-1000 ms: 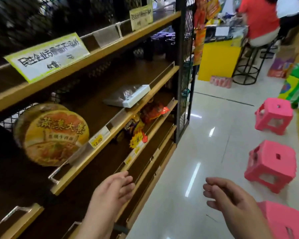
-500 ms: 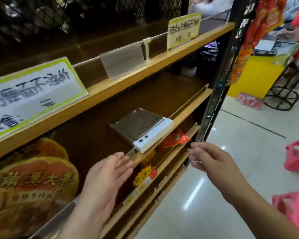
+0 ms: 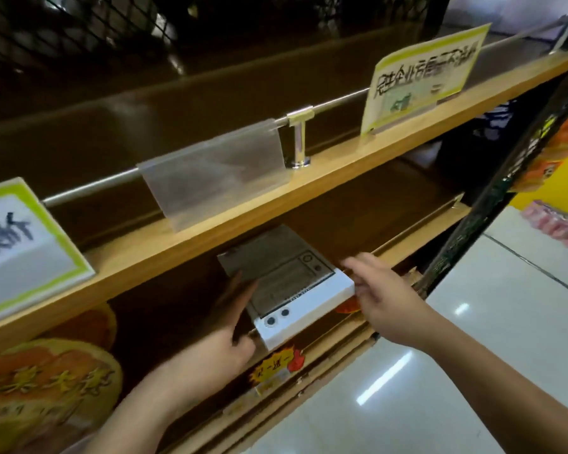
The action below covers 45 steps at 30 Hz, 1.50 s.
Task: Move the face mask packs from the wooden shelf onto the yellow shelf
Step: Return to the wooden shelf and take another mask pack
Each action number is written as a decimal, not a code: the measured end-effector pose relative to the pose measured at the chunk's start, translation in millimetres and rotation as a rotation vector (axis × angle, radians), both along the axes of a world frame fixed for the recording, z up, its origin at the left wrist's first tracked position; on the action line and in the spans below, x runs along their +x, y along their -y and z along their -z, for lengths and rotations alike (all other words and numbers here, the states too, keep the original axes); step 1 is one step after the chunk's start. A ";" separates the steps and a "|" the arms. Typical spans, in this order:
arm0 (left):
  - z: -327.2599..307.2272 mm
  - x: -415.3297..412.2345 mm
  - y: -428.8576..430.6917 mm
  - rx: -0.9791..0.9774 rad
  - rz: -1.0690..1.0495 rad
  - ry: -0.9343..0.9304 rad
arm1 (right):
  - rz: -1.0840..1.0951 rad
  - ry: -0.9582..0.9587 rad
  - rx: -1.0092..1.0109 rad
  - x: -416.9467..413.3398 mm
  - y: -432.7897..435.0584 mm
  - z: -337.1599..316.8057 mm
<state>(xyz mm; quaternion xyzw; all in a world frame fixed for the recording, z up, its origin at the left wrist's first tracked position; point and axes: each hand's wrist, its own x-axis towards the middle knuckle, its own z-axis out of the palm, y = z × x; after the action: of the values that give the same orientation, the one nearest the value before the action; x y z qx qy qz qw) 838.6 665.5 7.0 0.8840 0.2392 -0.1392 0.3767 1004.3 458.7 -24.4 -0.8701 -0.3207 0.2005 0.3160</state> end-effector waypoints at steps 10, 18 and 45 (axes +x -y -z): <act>4.4 -1.3 23.5 -0.144 -0.344 0.148 | -0.010 -0.528 0.240 28.4 6.1 -2.5; -4.3 -4.4 67.9 -0.033 -0.593 0.334 | 0.142 -0.644 0.313 0.0 1.6 -30.0; -41.7 -454.7 102.9 0.762 -0.660 -0.170 | -0.986 -1.022 -0.058 -324.2 -174.0 -48.4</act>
<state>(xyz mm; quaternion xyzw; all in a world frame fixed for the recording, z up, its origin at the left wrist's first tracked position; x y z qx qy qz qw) 383.8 562.5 48.6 0.8215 0.5693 0.0132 0.0306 680.1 632.7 24.0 -0.4288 -0.4834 0.7115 0.2760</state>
